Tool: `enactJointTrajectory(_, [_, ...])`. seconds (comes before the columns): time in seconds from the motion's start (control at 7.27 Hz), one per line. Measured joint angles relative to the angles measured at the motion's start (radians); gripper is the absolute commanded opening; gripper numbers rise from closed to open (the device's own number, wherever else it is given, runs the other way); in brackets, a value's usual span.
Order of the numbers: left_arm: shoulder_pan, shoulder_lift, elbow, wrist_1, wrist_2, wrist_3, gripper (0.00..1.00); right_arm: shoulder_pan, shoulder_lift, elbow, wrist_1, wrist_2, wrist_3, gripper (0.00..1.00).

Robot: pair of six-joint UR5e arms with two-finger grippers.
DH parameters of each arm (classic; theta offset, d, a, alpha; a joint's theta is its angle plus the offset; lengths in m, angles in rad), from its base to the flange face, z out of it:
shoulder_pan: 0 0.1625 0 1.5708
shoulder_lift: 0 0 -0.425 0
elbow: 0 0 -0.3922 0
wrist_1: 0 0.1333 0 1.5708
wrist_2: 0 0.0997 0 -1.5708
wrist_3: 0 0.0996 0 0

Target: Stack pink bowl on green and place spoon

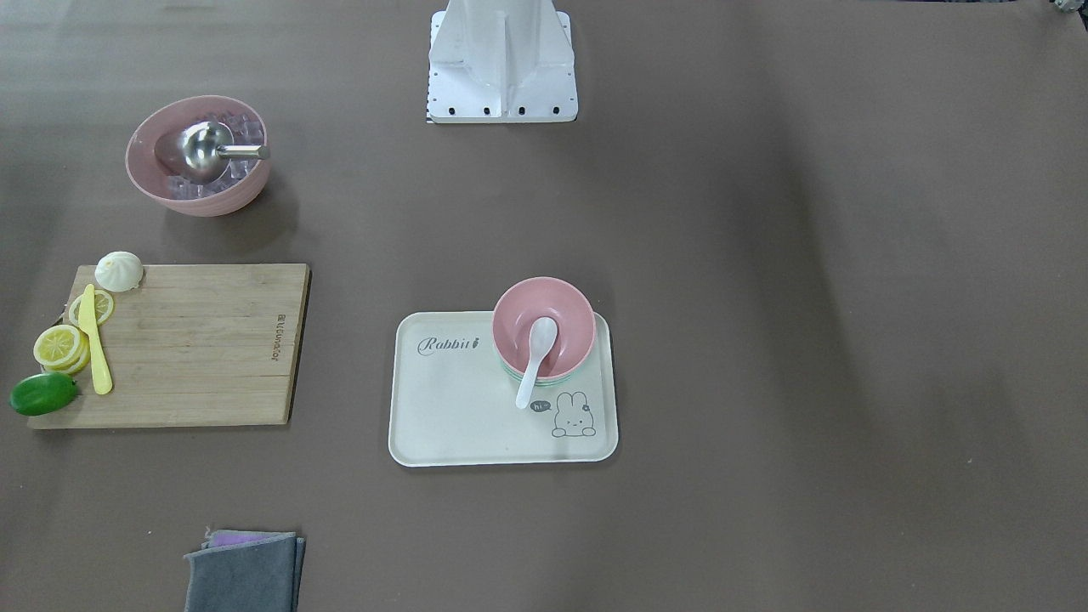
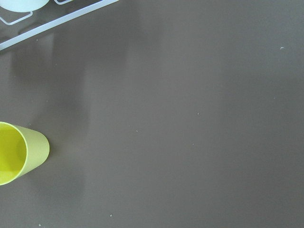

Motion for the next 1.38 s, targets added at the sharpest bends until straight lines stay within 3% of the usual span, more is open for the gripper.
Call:
enactJointTrajectory(0.96, [0.0, -0.026, -0.001, 0.004, 0.002, -0.007, 0.98, 0.0, -0.001, 0.0, 0.0, 0.015, 0.001, 1.0])
enactJointTrajectory(1.38, [0.0, -0.027, -0.005, 0.003, 0.049, -0.004, 0.98, 0.0, 0.0, 0.007, 0.0, 0.015, 0.0, 1.0])
